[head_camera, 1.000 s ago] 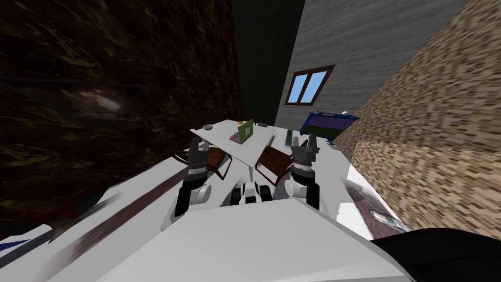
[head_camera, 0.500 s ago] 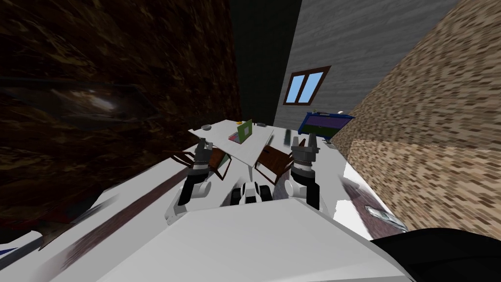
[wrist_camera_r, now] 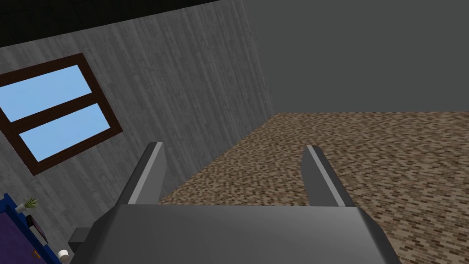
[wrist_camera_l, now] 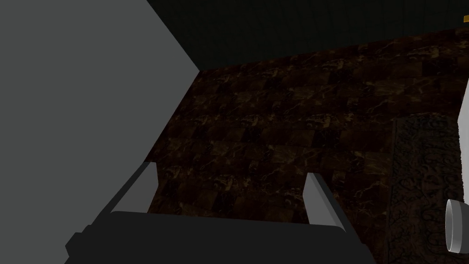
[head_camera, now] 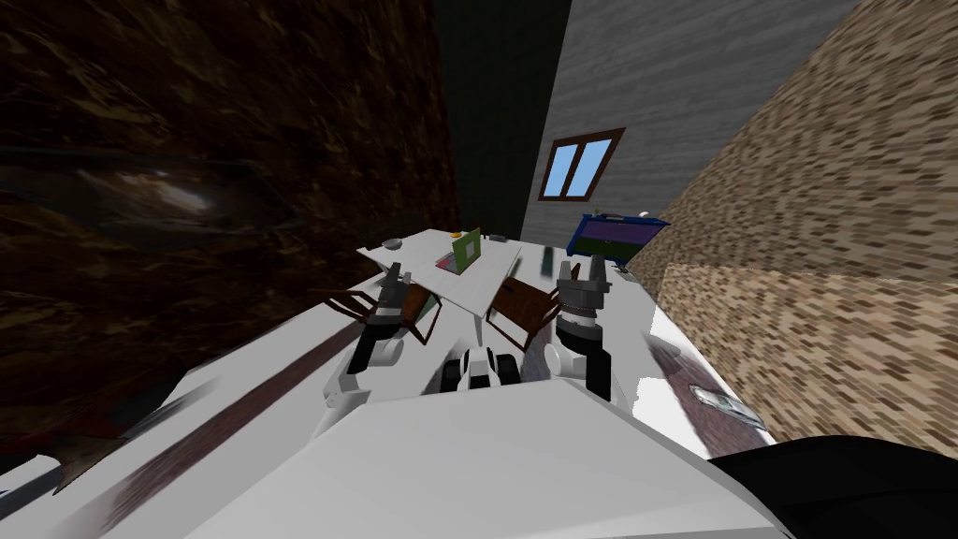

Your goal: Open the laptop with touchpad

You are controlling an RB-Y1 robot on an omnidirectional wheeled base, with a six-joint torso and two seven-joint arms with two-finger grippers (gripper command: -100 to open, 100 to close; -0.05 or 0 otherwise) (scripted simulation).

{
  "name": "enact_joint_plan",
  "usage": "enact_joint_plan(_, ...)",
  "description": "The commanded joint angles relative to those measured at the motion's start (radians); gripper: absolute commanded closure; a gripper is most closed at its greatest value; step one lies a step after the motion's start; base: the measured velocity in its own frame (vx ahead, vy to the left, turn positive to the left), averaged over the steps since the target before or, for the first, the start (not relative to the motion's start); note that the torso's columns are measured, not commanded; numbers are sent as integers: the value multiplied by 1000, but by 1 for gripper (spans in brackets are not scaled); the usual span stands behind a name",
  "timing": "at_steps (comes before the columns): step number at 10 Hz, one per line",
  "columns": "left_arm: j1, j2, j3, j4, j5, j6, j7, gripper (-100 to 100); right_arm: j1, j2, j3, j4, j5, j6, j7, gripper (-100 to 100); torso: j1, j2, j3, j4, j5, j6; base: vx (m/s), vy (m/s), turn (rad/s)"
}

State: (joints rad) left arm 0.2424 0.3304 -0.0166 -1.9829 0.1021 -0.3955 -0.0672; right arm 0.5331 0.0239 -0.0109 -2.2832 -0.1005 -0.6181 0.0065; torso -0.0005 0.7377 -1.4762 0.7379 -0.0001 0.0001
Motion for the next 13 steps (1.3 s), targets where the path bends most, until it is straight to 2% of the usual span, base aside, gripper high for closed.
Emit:
enact_joint_plan(1,-41,36,2,61,18,5,8,-100,0,0,0,0,0,0,0,0,0,0,0,0,0,0,-16,11,-21)
enact_joint_plan(5,-151,126,0,193,56,43,27,-100,0,0,0,0,0,0,0,0,0,0,0,0,0,0,-18,4,-56)
enact_joint_plan(6,-151,126,0,200,56,43,27,-100,0,0,0,0,0,0,0,0,0,0,0,0,0,0,-10,-5,-16)
enact_joint_plan(7,-179,146,-4,234,64,55,32,-100,0,0,0,0,0,0,0,0,0,0,0,0,0,0,-4,-13,-38)
enact_joint_plan(13,-343,245,-53,418,79,148,58,-100,0,0,0,0,0,0,0,0,-1,0,0,0,0,0,13,-52,-63)
